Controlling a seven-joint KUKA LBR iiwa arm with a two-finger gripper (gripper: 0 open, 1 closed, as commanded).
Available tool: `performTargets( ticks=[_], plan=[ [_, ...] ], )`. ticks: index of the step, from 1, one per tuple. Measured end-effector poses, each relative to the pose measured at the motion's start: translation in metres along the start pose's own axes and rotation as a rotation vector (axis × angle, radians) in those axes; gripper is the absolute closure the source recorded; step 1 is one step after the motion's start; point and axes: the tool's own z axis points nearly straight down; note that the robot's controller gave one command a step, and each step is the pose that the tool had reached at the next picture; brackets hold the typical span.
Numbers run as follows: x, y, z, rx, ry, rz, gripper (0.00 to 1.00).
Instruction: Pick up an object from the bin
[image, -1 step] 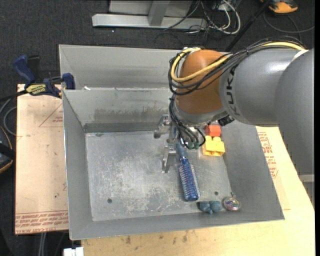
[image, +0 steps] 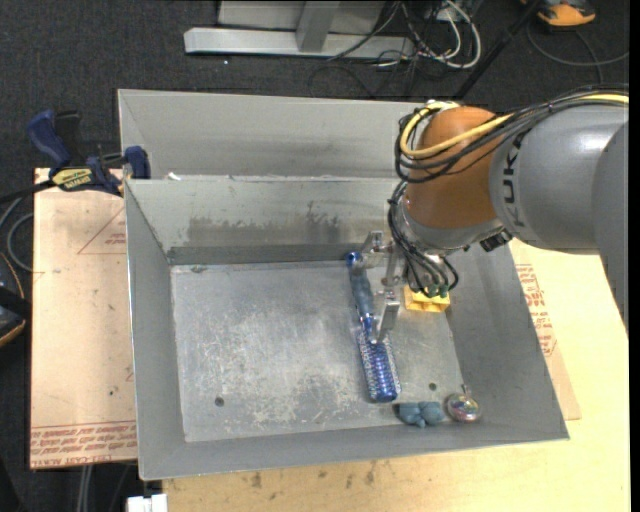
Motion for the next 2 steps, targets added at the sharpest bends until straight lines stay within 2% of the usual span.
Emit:
performTargets(
  ticks=[1, 2],
  plan=[
    [0.084, -0.052, -0.011, -0.001, 0.004, 0.046, 0.00],
    [0.117, -0.056, 0.040, -0.002, -0.007, -0.161, 0.00]
  ],
)
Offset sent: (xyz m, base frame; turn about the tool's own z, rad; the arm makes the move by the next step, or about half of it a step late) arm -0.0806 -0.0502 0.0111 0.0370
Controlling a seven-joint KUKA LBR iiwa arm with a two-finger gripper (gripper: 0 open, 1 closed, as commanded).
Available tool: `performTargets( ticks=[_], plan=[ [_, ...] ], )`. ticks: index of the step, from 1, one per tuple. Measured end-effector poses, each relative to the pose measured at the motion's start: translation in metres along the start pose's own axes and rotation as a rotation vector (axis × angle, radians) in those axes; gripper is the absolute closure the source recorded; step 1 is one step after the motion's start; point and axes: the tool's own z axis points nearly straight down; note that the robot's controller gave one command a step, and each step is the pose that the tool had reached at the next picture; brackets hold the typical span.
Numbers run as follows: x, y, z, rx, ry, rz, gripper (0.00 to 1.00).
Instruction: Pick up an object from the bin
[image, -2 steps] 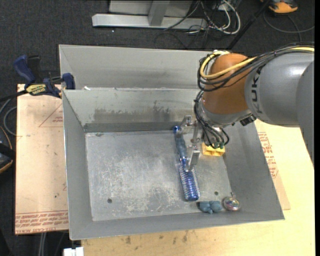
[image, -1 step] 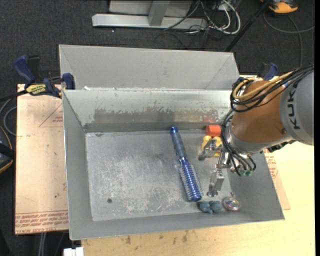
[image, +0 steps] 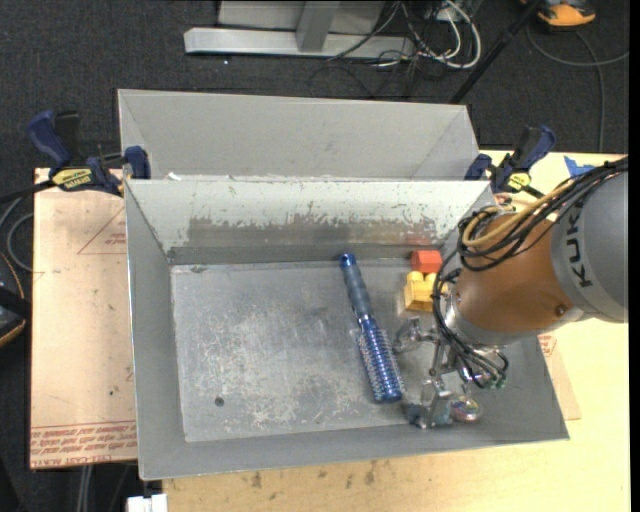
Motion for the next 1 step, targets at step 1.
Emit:
performTargets(
  ticks=[1],
  plan=[
    [0.0194, 0.0150, -0.0075, 0.001, -0.004, 0.201, 0.00]
  ],
)
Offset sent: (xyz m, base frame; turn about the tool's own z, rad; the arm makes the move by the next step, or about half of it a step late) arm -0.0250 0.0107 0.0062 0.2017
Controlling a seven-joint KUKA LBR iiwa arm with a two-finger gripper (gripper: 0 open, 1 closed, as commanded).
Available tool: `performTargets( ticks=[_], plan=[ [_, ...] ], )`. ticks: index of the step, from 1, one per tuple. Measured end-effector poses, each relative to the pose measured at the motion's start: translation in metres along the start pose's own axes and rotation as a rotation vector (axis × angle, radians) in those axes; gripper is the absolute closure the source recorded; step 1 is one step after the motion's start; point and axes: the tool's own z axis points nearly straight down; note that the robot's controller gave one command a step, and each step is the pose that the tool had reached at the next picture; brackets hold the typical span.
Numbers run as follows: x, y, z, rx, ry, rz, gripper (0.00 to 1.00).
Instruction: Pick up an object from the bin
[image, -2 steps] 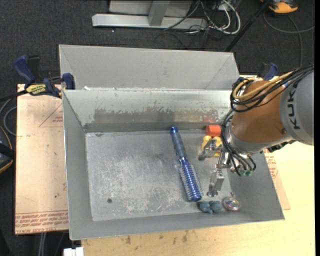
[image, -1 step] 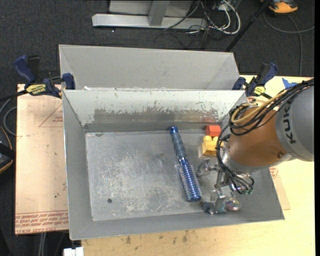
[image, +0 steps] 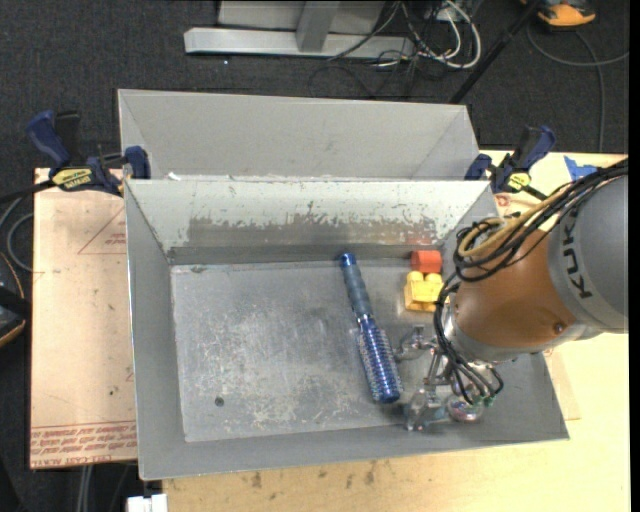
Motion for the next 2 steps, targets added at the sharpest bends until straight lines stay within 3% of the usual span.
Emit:
performTargets(
  ticks=[1, 2],
  plan=[
    [-0.0002, 0.0114, 0.0092, 0.003, -0.004, 0.074, 0.00],
    [0.0006, 0.0126, 0.0103, 0.001, -0.002, 0.073, 1.00]
  ],
)
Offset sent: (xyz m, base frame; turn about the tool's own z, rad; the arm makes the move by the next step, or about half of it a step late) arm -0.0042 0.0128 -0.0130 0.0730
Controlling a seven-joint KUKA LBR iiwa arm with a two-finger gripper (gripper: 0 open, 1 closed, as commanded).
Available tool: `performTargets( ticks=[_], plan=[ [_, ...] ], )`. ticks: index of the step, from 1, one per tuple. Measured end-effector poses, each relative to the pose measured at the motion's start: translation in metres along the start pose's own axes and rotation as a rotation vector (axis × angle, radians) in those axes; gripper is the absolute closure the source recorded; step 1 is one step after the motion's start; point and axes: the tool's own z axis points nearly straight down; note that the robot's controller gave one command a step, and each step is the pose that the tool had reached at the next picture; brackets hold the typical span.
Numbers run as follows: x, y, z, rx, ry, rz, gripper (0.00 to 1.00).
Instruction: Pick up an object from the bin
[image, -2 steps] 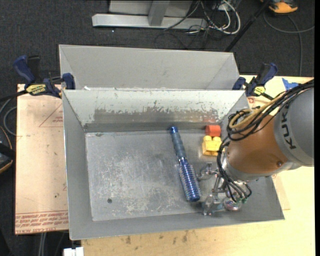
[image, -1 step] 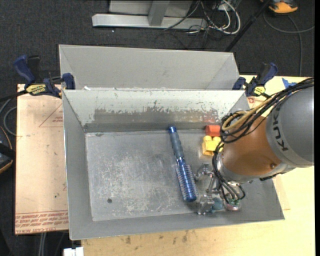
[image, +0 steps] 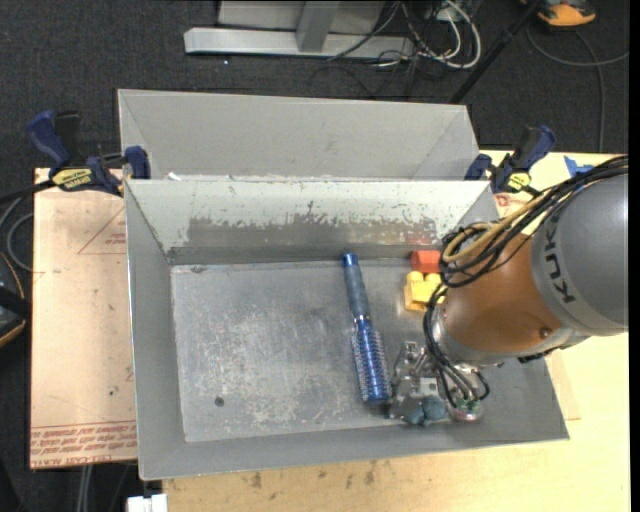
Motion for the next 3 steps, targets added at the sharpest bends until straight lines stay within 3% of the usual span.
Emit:
performTargets(
  ticks=[1, 2, 3],
  plan=[
    [0.000, 0.000, -0.001, -0.001, -0.001, -0.001, 0.00],
    [-0.074, -0.040, 0.003, -0.003, 0.005, -0.528, 0.00],
    [-0.020, 0.012, -0.038, -0.007, 0.011, -0.650, 0.00]
  ],
)
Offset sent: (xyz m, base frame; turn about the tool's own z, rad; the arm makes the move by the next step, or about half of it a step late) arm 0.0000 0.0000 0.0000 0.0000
